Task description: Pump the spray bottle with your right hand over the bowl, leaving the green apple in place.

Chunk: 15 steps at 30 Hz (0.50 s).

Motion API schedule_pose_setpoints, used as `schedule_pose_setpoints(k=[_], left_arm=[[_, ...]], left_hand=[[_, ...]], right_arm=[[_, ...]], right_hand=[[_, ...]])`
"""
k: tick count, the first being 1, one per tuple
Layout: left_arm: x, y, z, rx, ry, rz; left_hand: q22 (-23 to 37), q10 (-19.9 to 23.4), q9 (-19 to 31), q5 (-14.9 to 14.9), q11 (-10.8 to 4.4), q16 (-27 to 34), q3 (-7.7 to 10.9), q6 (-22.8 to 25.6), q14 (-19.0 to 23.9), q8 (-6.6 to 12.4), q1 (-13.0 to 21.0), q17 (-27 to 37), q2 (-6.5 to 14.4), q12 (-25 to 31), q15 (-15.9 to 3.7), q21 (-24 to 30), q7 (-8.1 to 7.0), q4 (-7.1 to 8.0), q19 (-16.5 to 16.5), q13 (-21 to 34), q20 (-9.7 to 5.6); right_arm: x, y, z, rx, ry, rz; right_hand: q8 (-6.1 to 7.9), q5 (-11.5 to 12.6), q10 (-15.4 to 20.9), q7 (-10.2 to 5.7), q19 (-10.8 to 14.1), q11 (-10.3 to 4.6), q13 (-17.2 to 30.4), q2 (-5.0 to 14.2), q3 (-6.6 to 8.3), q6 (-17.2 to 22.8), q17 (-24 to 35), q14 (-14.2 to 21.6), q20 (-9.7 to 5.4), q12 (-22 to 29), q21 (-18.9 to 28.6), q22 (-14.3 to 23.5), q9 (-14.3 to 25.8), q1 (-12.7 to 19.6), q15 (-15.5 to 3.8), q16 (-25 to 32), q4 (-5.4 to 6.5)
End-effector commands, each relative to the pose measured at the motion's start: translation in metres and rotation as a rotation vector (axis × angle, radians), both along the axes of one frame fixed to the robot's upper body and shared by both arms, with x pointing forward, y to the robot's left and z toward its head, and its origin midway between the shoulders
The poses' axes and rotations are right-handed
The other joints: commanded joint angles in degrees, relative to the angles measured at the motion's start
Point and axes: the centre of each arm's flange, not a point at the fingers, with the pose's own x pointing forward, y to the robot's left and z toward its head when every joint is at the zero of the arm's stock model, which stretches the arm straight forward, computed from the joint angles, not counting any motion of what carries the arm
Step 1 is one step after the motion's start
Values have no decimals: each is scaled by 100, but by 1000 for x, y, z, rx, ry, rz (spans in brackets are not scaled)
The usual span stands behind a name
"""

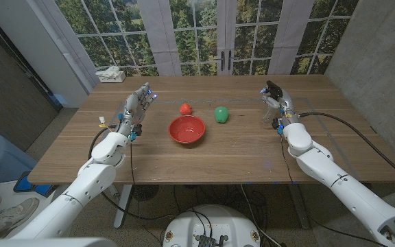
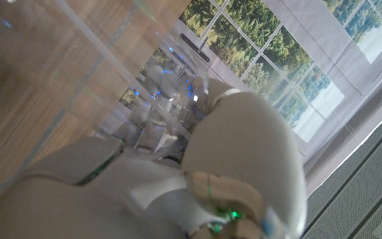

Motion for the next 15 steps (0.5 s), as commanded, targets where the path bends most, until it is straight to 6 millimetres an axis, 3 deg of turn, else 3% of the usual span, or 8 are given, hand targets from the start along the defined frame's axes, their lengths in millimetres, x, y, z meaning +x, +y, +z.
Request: schedule_pose_setpoints(k=[1, 7, 15], left_arm=[[0, 1, -1, -2, 1, 0], [0, 1, -1, -1, 2, 1], [1, 1, 0, -1, 2, -3]], left_hand=[[30, -37, 10, -17, 4, 30, -24, 13, -28, 11, 78, 16, 338, 10, -56, -15, 20, 12, 38, 15, 0], [30, -41, 10, -18, 5, 31, -28, 12, -26, 11, 85, 16, 338, 9, -54, -24, 13, 12, 43, 15, 1], [31, -39, 11, -18, 8, 31, -33, 14, -26, 11, 92, 16, 338, 10, -52, -35, 19, 12, 47, 15, 4]], right_arm=[[6, -1, -13, 19, 20, -82], [8, -2, -17, 11, 38, -95], [7, -2, -19, 10, 35, -111]], right_hand=[[-23, -34, -15, -40, -48, -17, -3, 66, -20, 41, 13, 21, -678, 21, -14, -2, -23, 13, -857, -12, -12], [-95, -44, -42, -43, -77, -11, -57, 66, -40, -14, -3, 21, -631, -23, 1, 5, -101, -17, -870, -72, 6], [-283, -91, -195, -16, -80, 50, -278, -193, -102, -155, -137, -200, -457, -196, 158, 30, -300, -199, -936, -556, -9]])
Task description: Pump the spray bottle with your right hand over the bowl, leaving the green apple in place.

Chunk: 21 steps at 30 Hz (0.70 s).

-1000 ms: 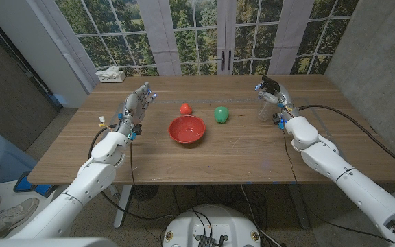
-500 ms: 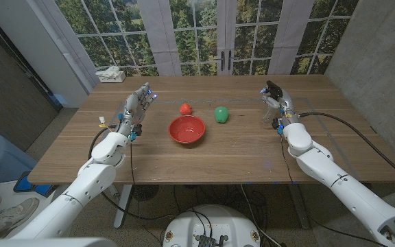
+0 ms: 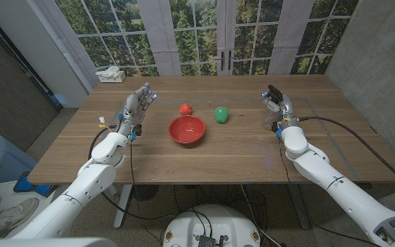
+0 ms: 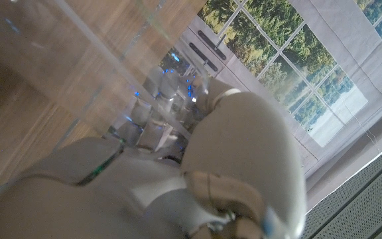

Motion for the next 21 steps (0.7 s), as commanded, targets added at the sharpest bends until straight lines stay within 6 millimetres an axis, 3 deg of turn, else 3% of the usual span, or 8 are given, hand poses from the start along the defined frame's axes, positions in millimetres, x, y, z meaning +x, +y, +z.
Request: schedule_pose_setpoints(k=[1, 6, 12, 21], left_arm=[[1, 1, 0, 3, 1, -2], [1, 1, 1, 1, -1, -2], [0, 1, 1, 3, -2, -4], [1, 1, 2, 5, -4, -5]], left_hand=[[31, -39, 11, -18, 9, 31, -9, 14, -26, 11, 78, 16, 354, 9, -52, -14, 19, -12, 48, 15, 6], [31, -41, 11, -18, 5, 31, -13, 15, -25, 12, 83, 16, 354, 9, -49, -22, 16, -11, 52, 15, 6], [31, -42, 11, -18, 8, 31, -15, 14, -26, 11, 87, 16, 354, 9, -52, -29, 14, -11, 54, 15, 9], [31, -41, 11, -19, 10, 32, -22, 17, -22, 12, 96, 15, 354, 9, -47, -41, 18, -11, 62, 15, 15]], right_arm=[[1, 0, -5, -1, 10, -32], [-1, -1, -7, -23, 13, -47], [-2, -3, -12, -20, 29, -50], [-6, -3, -27, 6, 6, -71]], right_hand=[[-95, -66, -97, 10, -4, 17, -100, -230, -68, -80, -62, -108, -427, -97, 101, 16, -88, -233, -966, -267, 18], [-209, -142, -260, 62, 9, 71, -236, -385, -168, -195, -216, -199, -322, -228, 152, 3, -214, -387, -989, -638, 44], [-308, -260, -465, 215, -7, 240, -436, -344, -372, -247, -551, -224, -177, -420, 94, -36, -398, -687, -945, -1107, 172], [-446, -343, -601, 286, -33, 301, -630, -276, -528, -419, -740, -300, -110, -595, -16, -49, -581, -1012, -881, -1459, 256]])
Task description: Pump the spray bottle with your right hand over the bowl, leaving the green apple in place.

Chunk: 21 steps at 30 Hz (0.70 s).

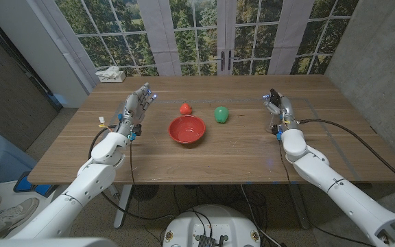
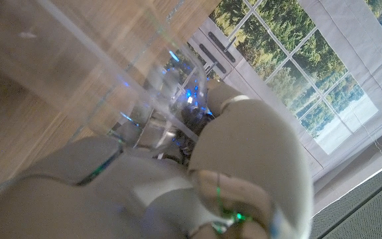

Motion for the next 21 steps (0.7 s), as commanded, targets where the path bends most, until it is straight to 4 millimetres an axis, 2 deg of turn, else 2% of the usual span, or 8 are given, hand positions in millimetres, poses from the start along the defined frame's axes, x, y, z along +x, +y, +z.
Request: schedule_pose_setpoints(k=[1, 5, 7, 12, 15, 20, 21], left_arm=[[1, 1, 2, 5, -3, -4], [0, 1, 3, 10, -2, -4], [0, 1, 3, 9, -4, -6], [0, 1, 4, 11, -4, -5], [-1, 1, 5, 17, -6, -5], [0, 1, 5, 16, -4, -10], [0, 1, 5, 19, -2, -10]], left_hand=[[32, -42, 11, -19, 14, 31, -22, 17, -23, 12, 60, 16, 317, 9, -47, -20, 14, -11, 42, 15, -6], [32, -42, 11, -19, 6, 31, -25, 16, -24, 12, 64, 15, 317, 9, -48, -27, 15, -11, 44, 15, -5], [32, -43, 11, -19, 10, 31, -27, 17, -24, 12, 66, 15, 317, 9, -48, -30, 11, -10, 46, 15, -8], [32, -42, 11, -19, 8, 31, -30, 14, -24, 11, 70, 15, 316, 9, -51, -37, 9, -10, 49, 15, -7], [32, -42, 11, -19, 9, 31, -32, 15, -23, 11, 72, 15, 316, 10, -54, -40, 7, -10, 52, 15, -6], [32, -41, 11, -19, 0, 30, -36, 16, -25, 12, 76, 15, 315, 10, -58, -47, 5, -10, 57, 15, -3], [33, -42, 11, -20, 0, 30, -37, 18, -24, 12, 77, 15, 315, 10, -59, -48, 5, -10, 58, 15, -5]], right_arm=[[-4, -1, -16, 24, -21, -32], [-7, -1, -23, 38, -51, -60], [-7, -1, -27, 58, -75, -64], [-8, -1, -38, 110, -106, -79], [-10, 0, -40, 110, -119, -92], [-13, 1, -42, 103, -138, -108], [-14, 1, -42, 91, -135, -119]], right_hand=[[-66, -34, -117, 35, -33, 31, -72, -4, -74, -83, -46, -41, -103, -92, -61, -7, -66, -183, -898, -138, 49], [-203, -92, -281, 63, -12, 113, -195, -166, -227, -355, -112, -186, -73, -232, -148, -11, -178, -610, -808, -380, 140], [-234, -100, -340, 80, -3, 130, -229, -187, -242, -408, -140, -235, -44, -276, -177, -14, -212, -711, -785, -458, 158], [-318, -183, -354, 170, 50, 202, -308, -294, -386, -535, -184, -253, 26, -323, -240, -16, -304, -1009, -747, -545, 215], [-494, -310, -507, 189, 131, 236, -379, -364, -519, -802, -226, -368, 120, -400, -312, -22, -417, -1179, -679, -629, 190], [-690, -507, -697, 260, 217, 335, -457, -448, -702, -1036, -296, -563, 274, -474, -430, -33, -547, -1400, -599, -737, 181], [-734, -594, -750, 270, 212, 361, -479, -535, -790, -1072, -316, -612, 317, -492, -478, -35, -582, -1503, -569, -764, 183]])
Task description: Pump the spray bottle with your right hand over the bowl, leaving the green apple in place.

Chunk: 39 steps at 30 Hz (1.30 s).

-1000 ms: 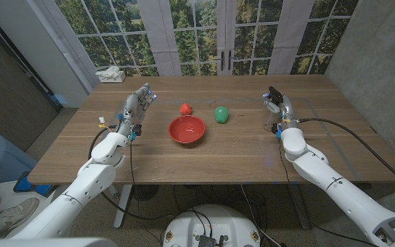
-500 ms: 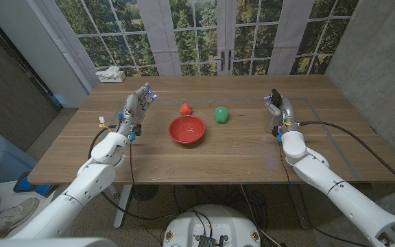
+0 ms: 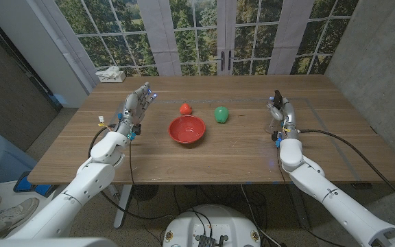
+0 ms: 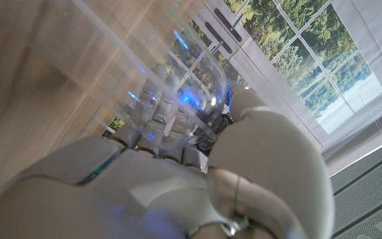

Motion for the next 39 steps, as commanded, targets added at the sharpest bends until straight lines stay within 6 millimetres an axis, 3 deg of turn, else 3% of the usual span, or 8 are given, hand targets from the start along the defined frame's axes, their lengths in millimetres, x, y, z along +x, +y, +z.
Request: schedule_pose_setpoints(k=[1, 10, 14, 17, 21, 24, 30, 39], left_arm=[[0, 0, 3, 9, 2, -5], [2, 0, 4, 10, 5, -11], [2, 1, 3, 10, 6, -10], [3, 1, 2, 7, 9, -10], [3, 2, 1, 7, 9, -11], [3, 2, 1, 3, 7, -10], [4, 4, 0, 2, 9, -10], [4, 6, -3, -5, 11, -11]], left_hand=[[33, -29, 11, -20, -6, 32, -14, 16, -20, 11, 79, 15, 315, 11, -57, -9, 4, 14, 59, 15, -3], [33, -28, 11, -20, -6, 32, -21, 13, -19, 10, 88, 15, 316, 11, -56, -22, 5, 15, 67, 15, -2], [33, -26, 11, -20, -11, 33, -25, 15, -15, 11, 92, 15, 317, 12, -59, -31, 6, 16, 70, 16, -2], [34, -24, 11, -20, -12, 33, -27, 12, -15, 10, 95, 15, 317, 13, -60, -36, 8, 16, 72, 16, -1], [34, -26, 11, -19, -13, 33, -29, 10, -14, 10, 99, 15, 318, 12, -57, -42, 10, 17, 76, 16, -1], [34, -28, 11, -19, -15, 31, -31, 7, -18, 9, 101, 15, 319, 11, -53, -46, 7, 18, 78, 16, -2], [34, -32, 11, -19, -15, 30, -35, 6, -20, 8, 107, 15, 317, 9, -50, -55, 6, 17, 81, 16, -1], [35, -26, 11, -19, -7, 30, -41, 3, -18, 8, 114, 15, 318, 12, -54, -69, 10, 18, 84, 16, 9]], right_arm=[[-7, 2, -10, 2, -42, -57], [-16, 3, -6, -69, -13, -94], [-20, 4, -5, -110, -3, -88], [-23, 4, -3, -133, 3, -67], [-26, 4, -1, -129, -28, -40], [-30, 3, 1, -135, -52, -13], [-38, 1, 7, -89, -123, 120], [-50, -9, 25, -28, -170, 328]], right_hand=[[-199, -296, -192, 68, -23, 93, -67, -208, -258, -227, -61, -195, 203, -89, -169, -9, -122, -358, -534, -97, 2], [-892, -1119, -929, 240, -272, 226, -299, -552, -574, -1092, -414, -843, 612, -371, -692, -4, -467, -851, -165, -625, -67], [-1216, -1211, -1301, 278, -697, 307, -449, -794, -799, -1380, -667, -1333, 1036, -568, -1097, -8, -650, -1176, 44, -987, -98], [-1512, -1052, -1637, 351, -1007, 394, -607, -913, -1163, -1649, -927, -1714, 1244, -807, -1502, -13, -811, -1576, 247, -1264, -59], [-1990, -844, -2022, 324, -1555, 447, -881, -925, -1823, -1939, -1319, -2147, 1279, -1100, -2242, -20, -1050, -2164, 385, -1614, 24], [-2213, -772, -2162, 261, -1758, 475, -1013, -917, -2078, -2117, -1493, -2388, 1286, -1224, -2564, -24, -1123, -2342, 483, -1788, 41], [-2402, -646, -2085, -24, -2043, 362, -1264, -837, -2435, -2016, -1764, -2590, 1280, -1325, -3055, -26, -1193, -2789, 523, -1985, 188], [-2434, -447, -1750, -249, -1886, 377, -1546, -731, -2663, -1504, -2049, -2477, 1251, -1350, -3342, -20, -1244, -3278, 498, -2053, 395]])
